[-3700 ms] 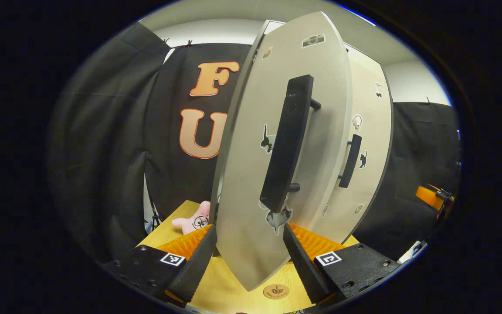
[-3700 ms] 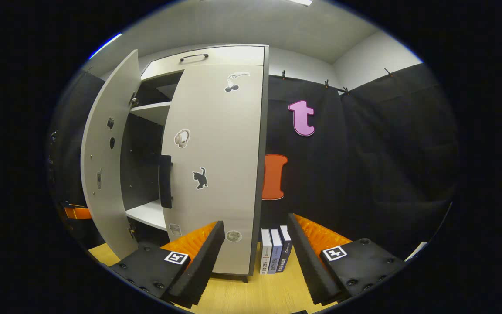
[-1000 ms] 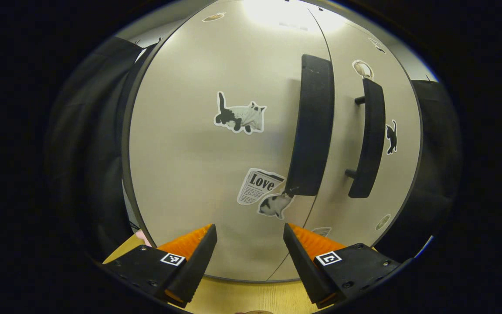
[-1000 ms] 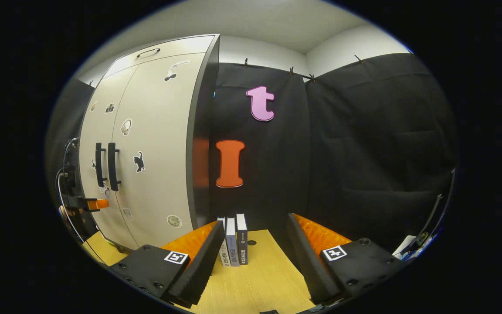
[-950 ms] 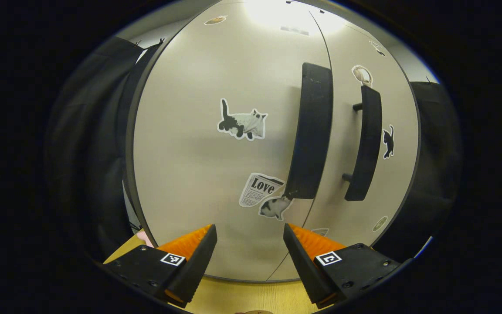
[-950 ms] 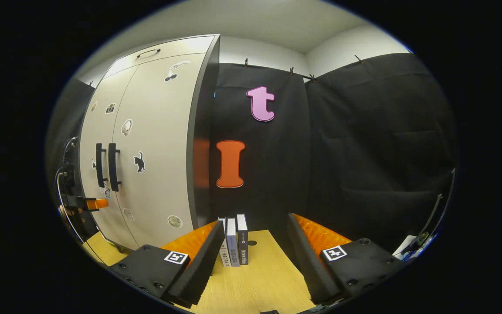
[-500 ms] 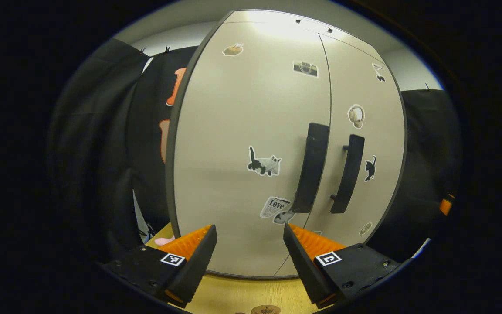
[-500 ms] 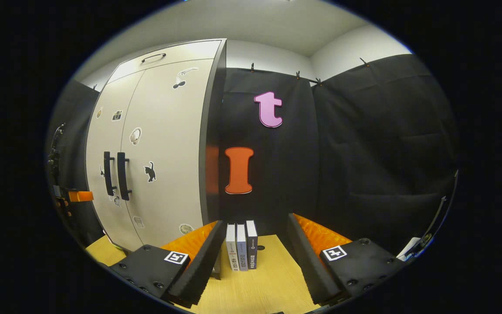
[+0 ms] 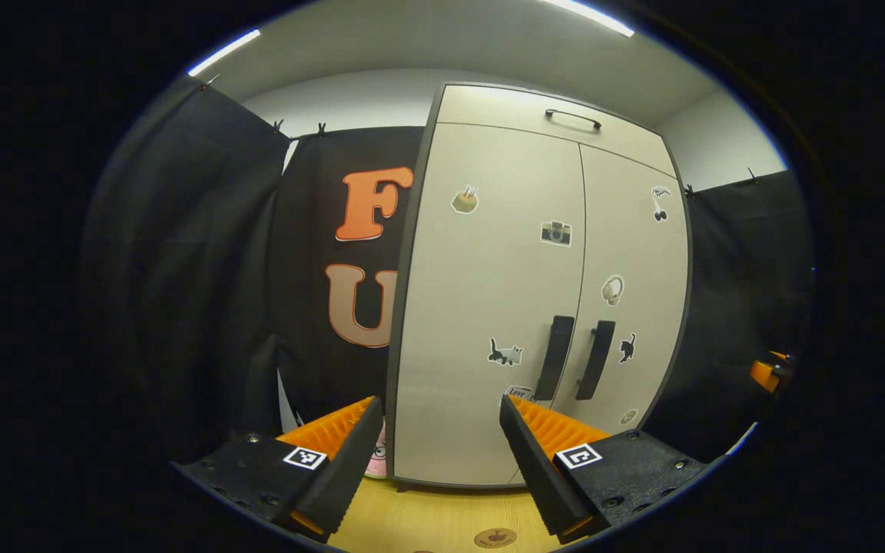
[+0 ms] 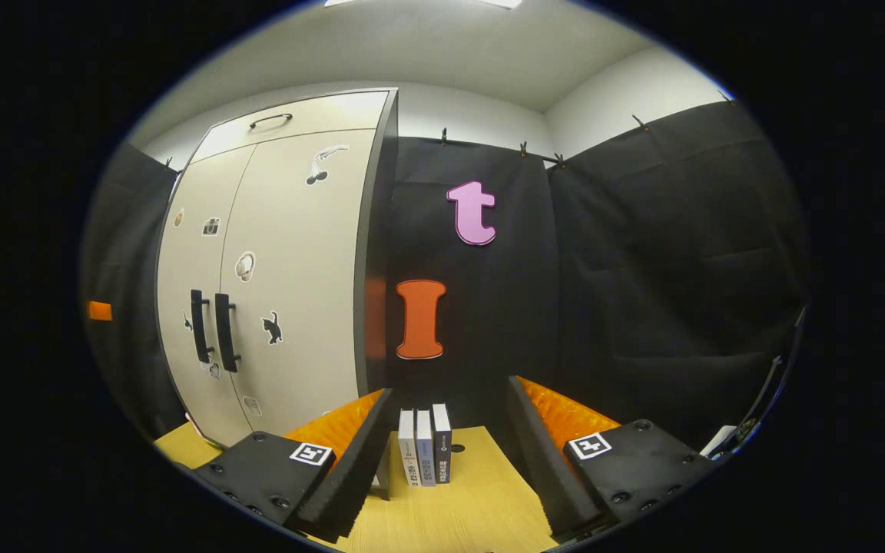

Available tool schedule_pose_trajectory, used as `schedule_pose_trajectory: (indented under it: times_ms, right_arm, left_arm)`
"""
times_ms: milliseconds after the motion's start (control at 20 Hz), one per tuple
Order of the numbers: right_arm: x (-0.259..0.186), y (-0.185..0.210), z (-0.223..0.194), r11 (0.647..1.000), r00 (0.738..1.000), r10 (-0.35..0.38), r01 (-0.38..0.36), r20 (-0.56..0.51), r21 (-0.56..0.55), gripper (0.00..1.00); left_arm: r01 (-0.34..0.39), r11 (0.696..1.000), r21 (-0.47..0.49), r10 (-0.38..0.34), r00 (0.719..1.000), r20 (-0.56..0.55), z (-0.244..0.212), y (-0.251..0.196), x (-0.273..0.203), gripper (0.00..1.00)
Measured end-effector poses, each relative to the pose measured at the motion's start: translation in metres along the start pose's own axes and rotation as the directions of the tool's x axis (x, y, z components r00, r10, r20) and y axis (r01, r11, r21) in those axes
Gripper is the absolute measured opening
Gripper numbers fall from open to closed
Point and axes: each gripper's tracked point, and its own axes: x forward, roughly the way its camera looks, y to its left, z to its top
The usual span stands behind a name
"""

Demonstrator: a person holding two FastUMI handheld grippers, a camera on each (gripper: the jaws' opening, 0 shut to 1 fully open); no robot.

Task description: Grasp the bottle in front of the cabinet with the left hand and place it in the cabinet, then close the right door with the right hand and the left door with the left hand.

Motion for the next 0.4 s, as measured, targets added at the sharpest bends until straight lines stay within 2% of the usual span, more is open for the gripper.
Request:
schedule_pose_trajectory:
  times_ms: [100, 150, 250, 400]
  right_arm:
    - [-0.004, -0.002, 0.004, 1.0, 1.0, -0.004, 0.004, 0.005, -0.021, 0.95]
    - [-0.008, -0.002, 0.005, 1.0, 1.0, -0.004, 0.004, 0.003, -0.027, 0.89]
    - [-0.014, -0.001, 0.002, 1.0, 1.0, -0.004, 0.004, -0.005, -0.025, 0.89]
    - [-0.023, 0.001, -0.001, 1.0, 1.0, -0.005, 0.004, -0.016, -0.028, 0.89]
  left_arm:
    - [-0.021, 0.999, 0.027, 0.02, 0.999, 0.039, 0.019, 0.013, -0.024, 0.93]
    - [-0.036, 0.998, 0.046, 0.033, 0.998, 0.057, 0.027, 0.02, -0.037, 0.93]
    - [-0.054, 0.997, 0.053, 0.049, 0.995, 0.089, 0.037, 0.027, -0.053, 0.93]
    - [-0.076, 0.996, 0.042, 0.072, 0.994, 0.078, 0.032, 0.04, -0.07, 0.93]
